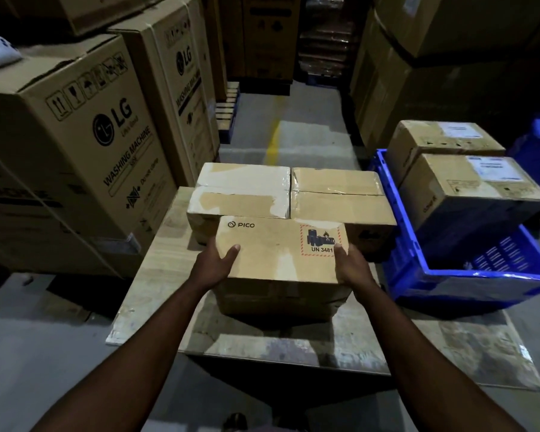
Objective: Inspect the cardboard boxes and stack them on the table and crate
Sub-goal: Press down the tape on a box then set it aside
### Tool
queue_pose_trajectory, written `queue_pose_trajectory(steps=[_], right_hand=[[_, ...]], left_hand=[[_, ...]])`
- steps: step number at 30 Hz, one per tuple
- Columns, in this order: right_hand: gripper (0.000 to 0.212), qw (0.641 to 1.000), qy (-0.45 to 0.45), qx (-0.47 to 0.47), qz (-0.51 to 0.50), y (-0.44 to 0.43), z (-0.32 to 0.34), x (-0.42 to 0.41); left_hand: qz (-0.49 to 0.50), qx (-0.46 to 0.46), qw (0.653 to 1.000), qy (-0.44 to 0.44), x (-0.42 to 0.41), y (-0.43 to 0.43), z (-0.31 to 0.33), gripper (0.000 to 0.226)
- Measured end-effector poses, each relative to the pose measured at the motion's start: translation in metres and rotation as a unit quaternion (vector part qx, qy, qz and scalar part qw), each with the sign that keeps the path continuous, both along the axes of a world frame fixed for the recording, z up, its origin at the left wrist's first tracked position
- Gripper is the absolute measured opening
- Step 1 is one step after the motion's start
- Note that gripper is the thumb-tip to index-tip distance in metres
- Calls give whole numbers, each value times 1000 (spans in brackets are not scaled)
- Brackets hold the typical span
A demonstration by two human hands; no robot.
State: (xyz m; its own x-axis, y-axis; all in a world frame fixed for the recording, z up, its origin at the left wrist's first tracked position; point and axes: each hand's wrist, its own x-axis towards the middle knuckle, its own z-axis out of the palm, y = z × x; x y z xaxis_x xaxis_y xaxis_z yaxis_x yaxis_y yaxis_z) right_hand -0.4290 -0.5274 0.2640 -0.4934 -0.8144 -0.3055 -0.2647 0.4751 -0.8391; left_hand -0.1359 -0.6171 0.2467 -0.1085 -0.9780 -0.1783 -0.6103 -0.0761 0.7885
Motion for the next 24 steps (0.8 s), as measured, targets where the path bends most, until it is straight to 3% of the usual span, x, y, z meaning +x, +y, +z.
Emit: queue_pose_trajectory(steps=[6, 13, 16, 20, 22, 24], right_hand=[[31, 999, -43, -4, -23, 4, 32, 2], [31, 998, 13, -38, 39, -7, 115, 15], [40, 997, 45, -42, 52, -11, 127, 30], [44, 993, 60, -59, 77, -17, 131, 53], [44, 991, 19, -80, 101, -20, 134, 63], [45, 989, -36, -113, 88, -19, 133, 69]], left_hand=[[11, 14, 999, 33, 1, 7, 0, 57], [40, 68, 992, 100, -15, 26, -14, 57], [35, 100, 993, 59, -22, 32, -21, 66], [0, 82, 997, -11, -28, 18, -20, 97], [-64, 53, 996, -32, -44, 17, 10, 83], [-71, 15, 997, 34, -64, 16, 47, 73]])
